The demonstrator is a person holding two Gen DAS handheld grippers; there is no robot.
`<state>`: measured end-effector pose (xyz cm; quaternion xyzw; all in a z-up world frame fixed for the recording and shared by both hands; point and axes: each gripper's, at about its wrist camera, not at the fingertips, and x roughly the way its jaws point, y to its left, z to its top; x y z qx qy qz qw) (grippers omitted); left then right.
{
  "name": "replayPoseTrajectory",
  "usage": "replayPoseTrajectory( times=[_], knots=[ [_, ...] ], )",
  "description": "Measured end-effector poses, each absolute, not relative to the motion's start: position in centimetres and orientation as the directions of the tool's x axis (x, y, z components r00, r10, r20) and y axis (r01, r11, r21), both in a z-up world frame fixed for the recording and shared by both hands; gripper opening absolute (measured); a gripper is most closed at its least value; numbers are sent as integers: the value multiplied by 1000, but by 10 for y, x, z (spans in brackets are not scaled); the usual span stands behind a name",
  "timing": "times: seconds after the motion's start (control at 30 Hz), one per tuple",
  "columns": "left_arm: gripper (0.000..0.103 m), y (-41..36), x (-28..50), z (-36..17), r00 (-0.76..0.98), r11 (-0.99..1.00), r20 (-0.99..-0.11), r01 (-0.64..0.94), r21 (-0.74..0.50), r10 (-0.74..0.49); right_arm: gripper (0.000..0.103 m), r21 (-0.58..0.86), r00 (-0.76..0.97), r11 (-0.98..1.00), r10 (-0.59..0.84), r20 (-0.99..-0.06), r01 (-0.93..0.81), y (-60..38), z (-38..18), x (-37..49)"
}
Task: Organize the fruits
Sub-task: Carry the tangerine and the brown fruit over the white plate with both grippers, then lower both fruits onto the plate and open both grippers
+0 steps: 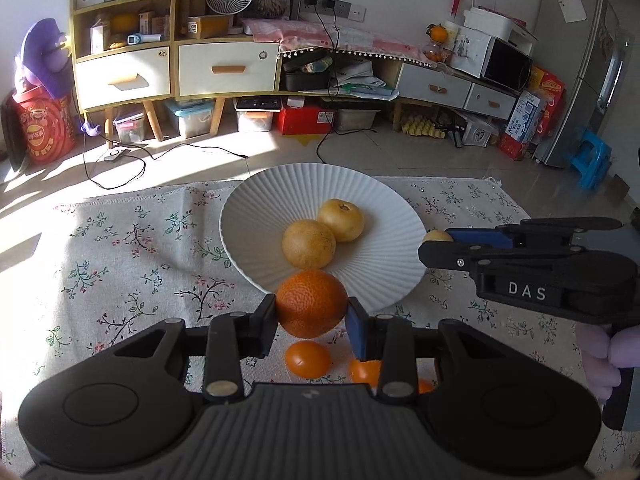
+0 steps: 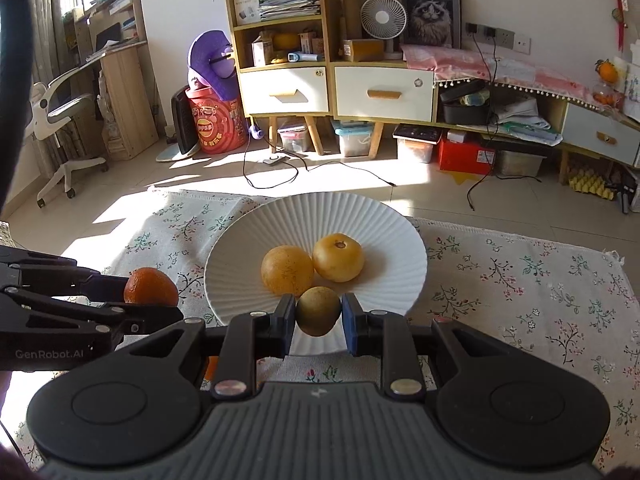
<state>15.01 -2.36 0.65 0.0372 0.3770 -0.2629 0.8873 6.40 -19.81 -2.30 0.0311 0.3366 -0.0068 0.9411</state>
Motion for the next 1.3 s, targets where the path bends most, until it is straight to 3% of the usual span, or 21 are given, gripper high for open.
replayPoseTrajectory(
  times=[0.5, 0.8, 1.3],
  knots=[
    [25, -45, 168, -13, 565, 838, -672, 522, -159, -479, 22, 216, 759, 974, 86, -645, 73, -224, -35, 84],
    [26, -76, 171, -30, 526, 802, -689, 580, -138, -499, 22, 211, 736, 972, 65, -674, 107, -232, -47, 96],
    [28, -78, 183, -35, 523, 819, -698, 551, -160, -489, 26, 230, 734, 969, 90, -674, 93, -232, -46, 100]
  ],
)
